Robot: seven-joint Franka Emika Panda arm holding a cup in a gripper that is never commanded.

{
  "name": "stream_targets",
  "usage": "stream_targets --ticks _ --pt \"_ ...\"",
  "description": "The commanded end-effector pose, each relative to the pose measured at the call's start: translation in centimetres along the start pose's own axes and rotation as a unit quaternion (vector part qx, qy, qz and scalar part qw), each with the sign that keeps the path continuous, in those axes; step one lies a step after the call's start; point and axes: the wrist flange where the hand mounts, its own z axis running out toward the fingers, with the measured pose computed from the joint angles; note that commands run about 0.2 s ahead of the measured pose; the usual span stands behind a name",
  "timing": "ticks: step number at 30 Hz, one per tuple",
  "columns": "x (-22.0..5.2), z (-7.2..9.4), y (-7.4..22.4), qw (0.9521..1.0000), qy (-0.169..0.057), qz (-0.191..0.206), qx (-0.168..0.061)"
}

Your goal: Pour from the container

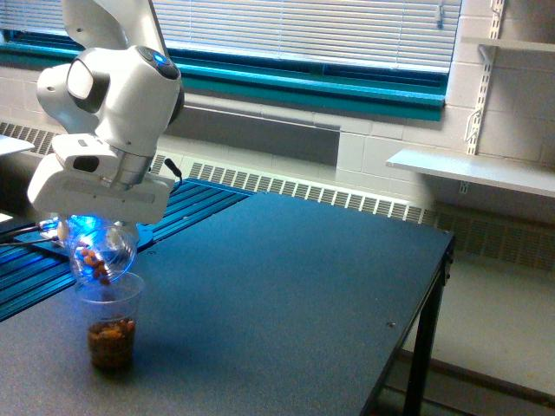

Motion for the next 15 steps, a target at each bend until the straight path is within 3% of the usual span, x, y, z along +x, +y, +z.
stream_targets --ticks 1,15 --pt "-0.07 0.95 0.51 0.9999 -0.002 0.004 -0.016" --pt "0.36 0.86 0.42 0.9998 0.010 0.008 -0.013"
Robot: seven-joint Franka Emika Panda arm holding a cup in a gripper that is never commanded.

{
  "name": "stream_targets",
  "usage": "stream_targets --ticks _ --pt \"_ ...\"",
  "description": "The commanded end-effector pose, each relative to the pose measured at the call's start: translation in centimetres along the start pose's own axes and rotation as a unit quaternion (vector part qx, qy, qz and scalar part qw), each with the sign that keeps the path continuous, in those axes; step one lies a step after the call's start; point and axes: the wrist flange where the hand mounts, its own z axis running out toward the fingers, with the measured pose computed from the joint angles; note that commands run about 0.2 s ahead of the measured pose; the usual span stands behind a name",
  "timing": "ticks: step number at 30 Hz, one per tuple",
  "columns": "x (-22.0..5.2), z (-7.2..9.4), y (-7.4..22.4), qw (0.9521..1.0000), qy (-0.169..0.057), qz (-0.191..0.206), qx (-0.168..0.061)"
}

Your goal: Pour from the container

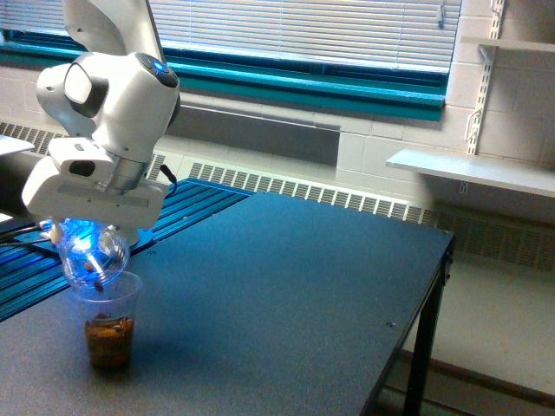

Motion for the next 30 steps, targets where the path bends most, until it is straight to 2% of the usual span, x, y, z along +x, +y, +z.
stream_targets --ticks 1,11,20,30 --pt "0.3 0.1 0.1 0.9999 0.008 0.008 -0.001" --pt "0.5 0.2 0.0 0.9999 0.009 0.007 -0.001" --pt "0.6 -0.8 -0.5 0.9997 0.016 0.008 0.016" --pt "1.0 -2.2 -0.3 0.9989 0.040 0.007 0.025"
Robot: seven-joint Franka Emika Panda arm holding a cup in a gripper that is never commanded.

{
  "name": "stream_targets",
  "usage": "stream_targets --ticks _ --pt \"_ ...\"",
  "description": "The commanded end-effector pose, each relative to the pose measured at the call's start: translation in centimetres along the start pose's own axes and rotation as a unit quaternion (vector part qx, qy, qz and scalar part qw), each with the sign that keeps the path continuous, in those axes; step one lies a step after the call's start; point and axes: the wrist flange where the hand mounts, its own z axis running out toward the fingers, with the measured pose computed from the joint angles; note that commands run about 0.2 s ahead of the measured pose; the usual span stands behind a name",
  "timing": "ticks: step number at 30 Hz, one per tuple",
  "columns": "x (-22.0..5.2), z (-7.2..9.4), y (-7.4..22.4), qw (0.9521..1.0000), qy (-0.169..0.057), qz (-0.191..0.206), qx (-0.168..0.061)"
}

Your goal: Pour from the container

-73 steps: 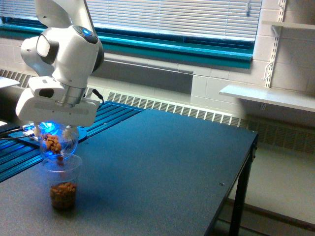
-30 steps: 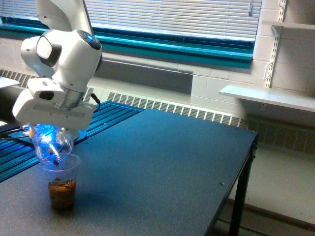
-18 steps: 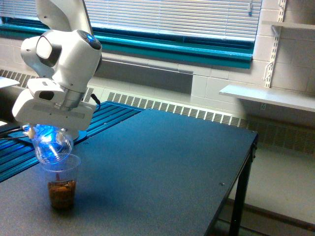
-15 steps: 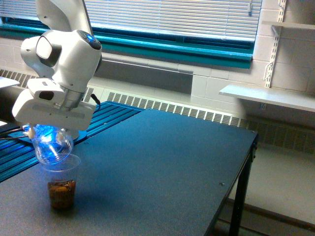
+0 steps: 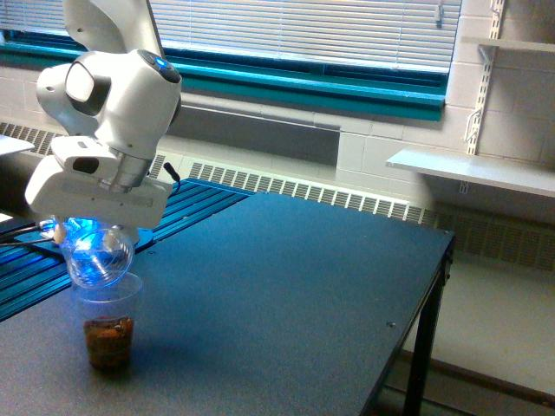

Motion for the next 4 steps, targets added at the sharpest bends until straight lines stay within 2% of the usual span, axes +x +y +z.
stream_targets --ticks 1,4 --pt "0.67 -1.50 0.25 0.9997 0.021 0.008 0.012" --pt "0.82 -1.86 0.53 0.9994 0.029 0.013 0.013"
